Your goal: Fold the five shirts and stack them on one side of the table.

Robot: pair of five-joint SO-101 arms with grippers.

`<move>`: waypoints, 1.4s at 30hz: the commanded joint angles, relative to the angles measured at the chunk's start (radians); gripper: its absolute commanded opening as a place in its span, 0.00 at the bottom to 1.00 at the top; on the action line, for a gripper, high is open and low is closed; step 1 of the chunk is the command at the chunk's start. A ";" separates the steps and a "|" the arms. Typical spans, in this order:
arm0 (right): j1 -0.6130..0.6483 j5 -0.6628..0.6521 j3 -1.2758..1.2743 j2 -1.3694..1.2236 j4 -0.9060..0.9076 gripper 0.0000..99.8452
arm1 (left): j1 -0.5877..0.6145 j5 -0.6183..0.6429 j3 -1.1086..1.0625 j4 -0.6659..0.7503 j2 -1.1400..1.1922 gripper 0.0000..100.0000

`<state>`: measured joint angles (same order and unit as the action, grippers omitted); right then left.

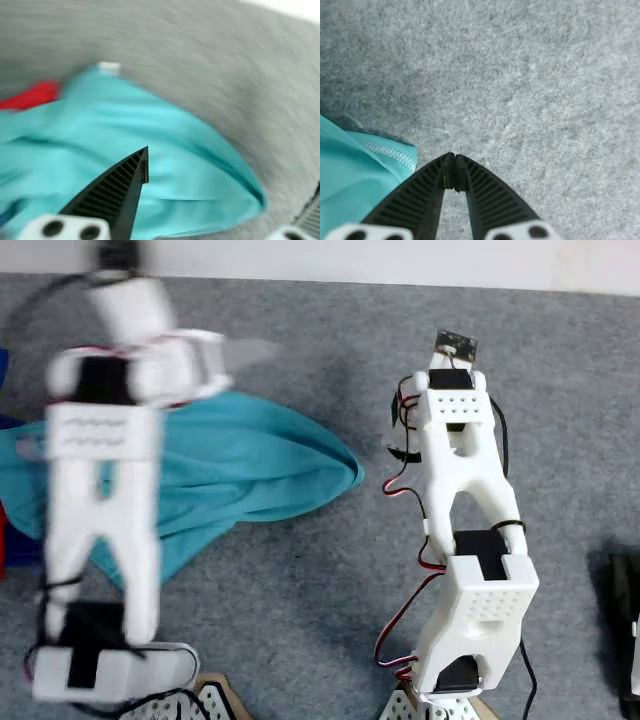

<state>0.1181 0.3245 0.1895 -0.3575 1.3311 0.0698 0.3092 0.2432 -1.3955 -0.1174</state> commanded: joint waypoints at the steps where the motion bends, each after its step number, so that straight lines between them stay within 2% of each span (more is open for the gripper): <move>1: 0.062 -0.031 -0.005 0.065 -0.001 0.01 | 0.188 -0.077 0.054 -0.189 -0.128 0.47; 4: 0.122 -0.089 -0.036 0.084 -0.010 0.01 | 0.246 -0.126 0.005 -0.287 -0.153 0.45; 9: 0.243 -0.170 -0.176 0.226 -0.045 0.01 | 0.325 -0.141 -0.200 -0.282 -0.154 0.44; 13: 0.291 -0.192 -0.433 0.429 -0.209 0.01 | 0.363 -0.193 -0.392 -0.173 -0.154 0.44; 20: 0.300 -0.226 -0.773 0.664 -0.473 0.01 | 0.532 -0.230 -0.638 0.081 -0.154 0.44; 23: 0.300 -0.226 -0.792 0.679 -0.493 0.01 | 0.575 -0.296 -0.740 0.161 -0.153 0.44; 29: 0.300 -0.221 -0.792 0.679 -0.493 0.01 | 0.645 -0.347 -0.869 0.315 -0.147 0.44; 37: 0.300 -0.221 -0.794 0.679 -0.493 0.01 | 0.644 -0.371 -0.980 0.540 -0.145 0.44; 42: 0.300 -0.219 -0.794 0.679 -0.493 0.01 | 0.642 -0.370 -0.992 0.608 -0.143 0.44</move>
<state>0.4066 0.1097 -0.6099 0.2793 0.8539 0.7112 -0.0560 -0.7465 -0.8416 -0.2417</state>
